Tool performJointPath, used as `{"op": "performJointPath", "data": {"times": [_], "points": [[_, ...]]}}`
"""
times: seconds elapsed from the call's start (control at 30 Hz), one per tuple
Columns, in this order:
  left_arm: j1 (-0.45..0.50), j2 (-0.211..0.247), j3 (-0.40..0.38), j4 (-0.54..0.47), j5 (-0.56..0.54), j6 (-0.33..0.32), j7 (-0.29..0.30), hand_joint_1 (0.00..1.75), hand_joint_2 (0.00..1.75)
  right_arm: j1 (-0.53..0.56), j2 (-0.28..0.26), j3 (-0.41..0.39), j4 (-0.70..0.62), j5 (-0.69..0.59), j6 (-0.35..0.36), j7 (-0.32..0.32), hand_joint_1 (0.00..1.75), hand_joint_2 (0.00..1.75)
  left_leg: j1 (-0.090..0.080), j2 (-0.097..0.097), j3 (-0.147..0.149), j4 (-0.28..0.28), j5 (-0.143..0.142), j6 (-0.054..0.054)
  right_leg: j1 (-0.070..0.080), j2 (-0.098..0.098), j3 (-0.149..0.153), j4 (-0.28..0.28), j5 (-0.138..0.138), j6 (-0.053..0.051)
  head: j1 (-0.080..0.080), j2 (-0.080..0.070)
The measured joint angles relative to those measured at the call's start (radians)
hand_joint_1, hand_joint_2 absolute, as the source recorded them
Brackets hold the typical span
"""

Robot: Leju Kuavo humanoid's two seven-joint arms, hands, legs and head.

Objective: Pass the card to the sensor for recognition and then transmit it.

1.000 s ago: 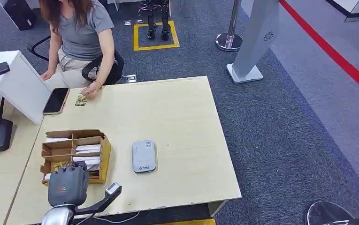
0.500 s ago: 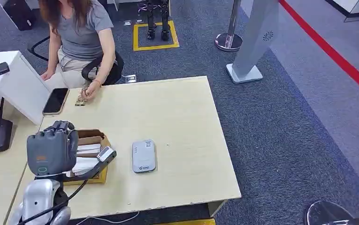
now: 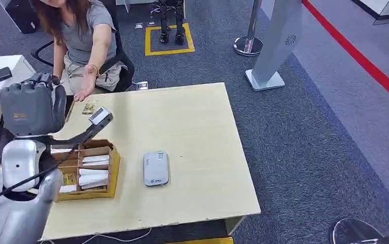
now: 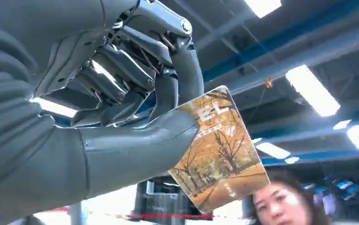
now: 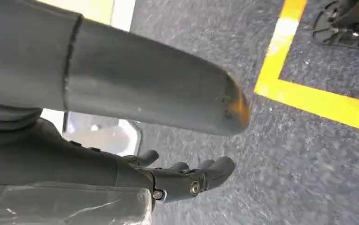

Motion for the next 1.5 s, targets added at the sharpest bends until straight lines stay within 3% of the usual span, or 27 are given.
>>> {"op": "performJointPath", "data": {"times": [0.1,0.27,0.67,0.7,0.9,0.93,0.97,1.2,1.33,1.5], "points": [[-0.068,0.018,0.004,0.172,-0.003,0.059,-0.009,1.75,1.75,-0.015,0.000,0.017,0.000,0.010,0.004,0.010,0.00,0.00,0.000,0.001,0.000,0.000,0.000,0.000,0.000,0.001,-0.001,0.001,0.000,0.000,-0.003,0.000],[-0.144,0.043,-0.002,0.354,-0.006,0.093,-0.003,1.75,1.75,-0.021,0.000,0.038,0.000,0.011,0.013,0.015,0.00,0.00,0.000,0.001,-0.002,0.000,0.001,0.000,0.000,0.002,-0.003,0.001,0.000,0.000,-0.002,0.000],[-0.223,0.086,-0.078,0.536,-0.007,0.162,-0.009,1.75,1.75,-0.021,0.000,0.051,0.000,0.008,0.016,0.017,0.00,0.00,0.000,0.001,-0.003,0.000,0.001,0.000,0.000,0.002,-0.003,0.001,0.001,0.001,-0.002,0.000],[-0.224,0.087,-0.084,0.540,-0.007,0.164,-0.009,0.44,1.75,-0.021,0.000,0.051,0.000,0.006,0.016,0.017,0.00,0.00,0.000,0.001,-0.003,0.000,0.001,0.000,0.000,0.002,-0.004,0.001,0.001,0.001,-0.002,0.000],[-0.224,0.090,-0.108,0.557,-0.007,0.188,0.002,0.44,1.75,-0.018,0.000,0.051,0.000,0.002,0.014,0.017,0.00,0.00,0.000,0.001,-0.003,0.000,0.001,0.000,0.000,0.002,-0.004,0.001,0.001,0.001,-0.002,0.000],[-0.225,0.090,-0.110,0.559,-0.007,0.188,0.002,0.07,1.75,-0.017,0.000,0.051,0.000,0.002,0.014,0.017,0.00,0.00,0.000,0.001,-0.003,0.000,0.001,0.000,0.000,0.002,-0.004,0.001,0.001,0.001,-0.002,0.000],[-0.224,0.090,-0.112,0.561,-0.007,0.189,0.002,0.00,1.75,-0.017,0.000,0.051,0.000,0.002,0.014,0.017,0.00,0.00,0.000,0.001,-0.003,0.000,0.001,0.000,0.000,0.002,-0.004,0.001,0.001,0.001,-0.002,0.000],[-0.224,0.096,-0.120,0.566,-0.007,0.201,0.012,0.00,1.75,-0.016,0.000,0.051,0.000,0.000,0.013,0.018,0.00,0.00,0.000,0.001,-0.003,0.000,0.001,0.000,0.000,0.002,-0.004,0.001,0.001,0.001,-0.002,0.000],[-0.213,0.112,-0.125,0.555,-0.007,0.241,0.020,0.00,1.75,-0.014,0.000,0.051,0.000,-0.005,0.010,0.018,0.00,0.00,0.000,0.001,-0.003,0.000,0.001,0.000,0.000,0.002,-0.004,0.001,0.001,0.001,-0.002,0.000],[-0.078,0.094,-0.084,0.366,0.079,0.317,-0.121,0.00,1.75,0.007,0.000,0.051,0.000,-0.025,-0.007,0.012,0.00,0.00,-0.001,0.001,-0.004,0.000,0.000,0.000,0.000,0.002,-0.004,0.001,0.000,0.001,0.000,0.000]]}}
